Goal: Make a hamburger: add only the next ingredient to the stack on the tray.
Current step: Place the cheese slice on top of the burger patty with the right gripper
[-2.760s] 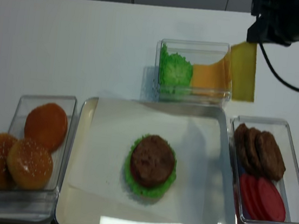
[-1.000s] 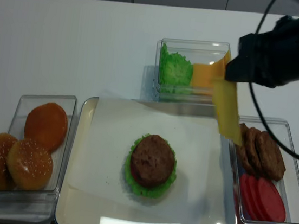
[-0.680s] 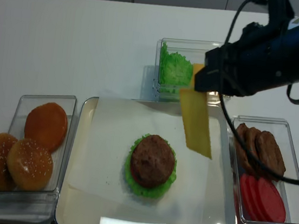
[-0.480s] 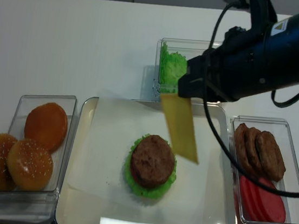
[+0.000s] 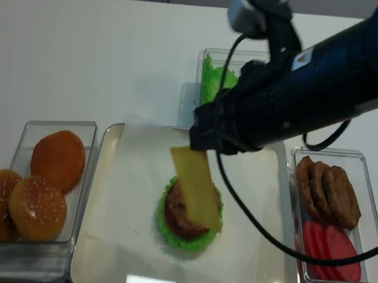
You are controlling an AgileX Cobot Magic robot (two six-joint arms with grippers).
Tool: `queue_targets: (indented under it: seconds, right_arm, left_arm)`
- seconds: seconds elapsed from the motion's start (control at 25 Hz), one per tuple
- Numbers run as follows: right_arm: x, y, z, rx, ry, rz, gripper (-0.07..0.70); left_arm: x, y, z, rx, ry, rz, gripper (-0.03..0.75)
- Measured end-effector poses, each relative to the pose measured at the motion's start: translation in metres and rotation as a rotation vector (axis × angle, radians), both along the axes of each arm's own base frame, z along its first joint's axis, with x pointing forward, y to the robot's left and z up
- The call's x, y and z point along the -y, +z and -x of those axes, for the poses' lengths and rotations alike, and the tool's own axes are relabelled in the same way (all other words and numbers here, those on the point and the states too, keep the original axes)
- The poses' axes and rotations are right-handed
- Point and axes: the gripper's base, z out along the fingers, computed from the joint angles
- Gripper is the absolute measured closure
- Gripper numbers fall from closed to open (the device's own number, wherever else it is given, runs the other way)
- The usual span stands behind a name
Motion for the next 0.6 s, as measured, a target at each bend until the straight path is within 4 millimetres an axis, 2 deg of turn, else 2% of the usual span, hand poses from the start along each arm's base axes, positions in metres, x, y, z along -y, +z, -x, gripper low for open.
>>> queue_targets:
  seconds: [0.2, 0.6]
  right_arm:
    - [-0.012, -0.013, -0.006, -0.018, 0.0, 0.006, 0.593]
    - [-0.023, -0.041, -0.023, -0.042, 0.009, 0.047, 0.593]
  left_arm:
    - [0.0, 0.0, 0.0, 0.0, 0.0, 0.0, 0.413]
    - [0.0, 0.0, 0.0, 0.0, 0.0, 0.0, 0.413]
